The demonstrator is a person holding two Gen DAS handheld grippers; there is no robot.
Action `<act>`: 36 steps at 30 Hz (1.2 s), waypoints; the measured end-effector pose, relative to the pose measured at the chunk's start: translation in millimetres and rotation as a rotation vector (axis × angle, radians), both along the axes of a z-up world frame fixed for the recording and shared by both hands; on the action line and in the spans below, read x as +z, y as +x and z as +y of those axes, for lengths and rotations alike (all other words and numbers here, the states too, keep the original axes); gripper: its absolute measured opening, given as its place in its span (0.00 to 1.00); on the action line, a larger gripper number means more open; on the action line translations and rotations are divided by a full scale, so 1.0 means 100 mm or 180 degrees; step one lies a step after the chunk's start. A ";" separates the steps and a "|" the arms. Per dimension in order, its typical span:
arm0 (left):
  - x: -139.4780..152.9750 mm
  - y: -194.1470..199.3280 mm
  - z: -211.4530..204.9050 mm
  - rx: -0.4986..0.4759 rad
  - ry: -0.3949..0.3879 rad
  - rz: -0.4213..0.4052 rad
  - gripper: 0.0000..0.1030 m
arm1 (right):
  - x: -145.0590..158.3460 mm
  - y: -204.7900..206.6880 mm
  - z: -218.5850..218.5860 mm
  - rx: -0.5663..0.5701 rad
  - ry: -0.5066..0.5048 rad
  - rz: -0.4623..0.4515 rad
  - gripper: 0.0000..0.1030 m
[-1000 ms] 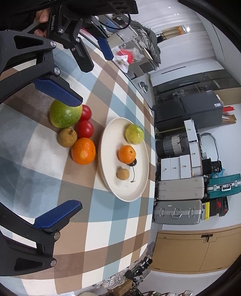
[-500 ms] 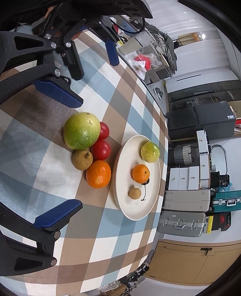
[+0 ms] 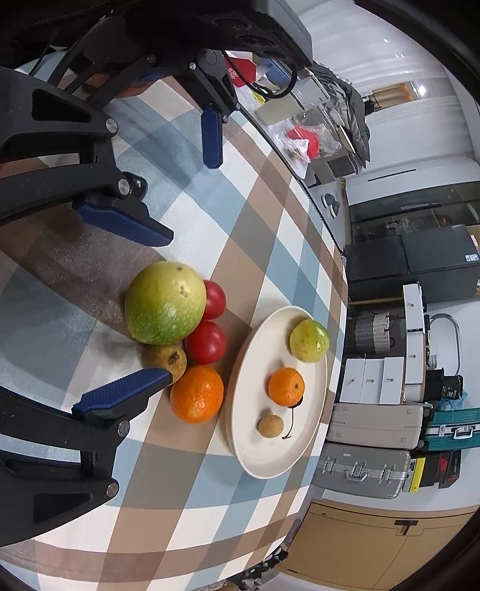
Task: Organize fruits
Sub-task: 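Grasp the second dark cherry with the left tool while the right tool approaches the green passion fruit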
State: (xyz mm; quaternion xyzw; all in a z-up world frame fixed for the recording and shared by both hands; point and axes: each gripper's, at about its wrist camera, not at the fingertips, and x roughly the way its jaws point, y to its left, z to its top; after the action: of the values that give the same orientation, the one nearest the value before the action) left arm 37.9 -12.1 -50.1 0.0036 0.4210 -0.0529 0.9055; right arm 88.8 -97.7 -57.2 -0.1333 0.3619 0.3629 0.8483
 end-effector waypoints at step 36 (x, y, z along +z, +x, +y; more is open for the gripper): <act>0.09 0.00 0.23 -0.0013 -0.0367 -0.0141 0.24 | -0.05 -0.06 0.19 0.0264 -0.0308 -0.0117 0.57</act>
State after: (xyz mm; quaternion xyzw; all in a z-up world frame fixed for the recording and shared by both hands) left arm 37.8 10.5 -41.4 -0.0466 0.3972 -0.0788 0.9132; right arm 82.8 -79.1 -62.1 -0.1957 0.3576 0.3774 0.8315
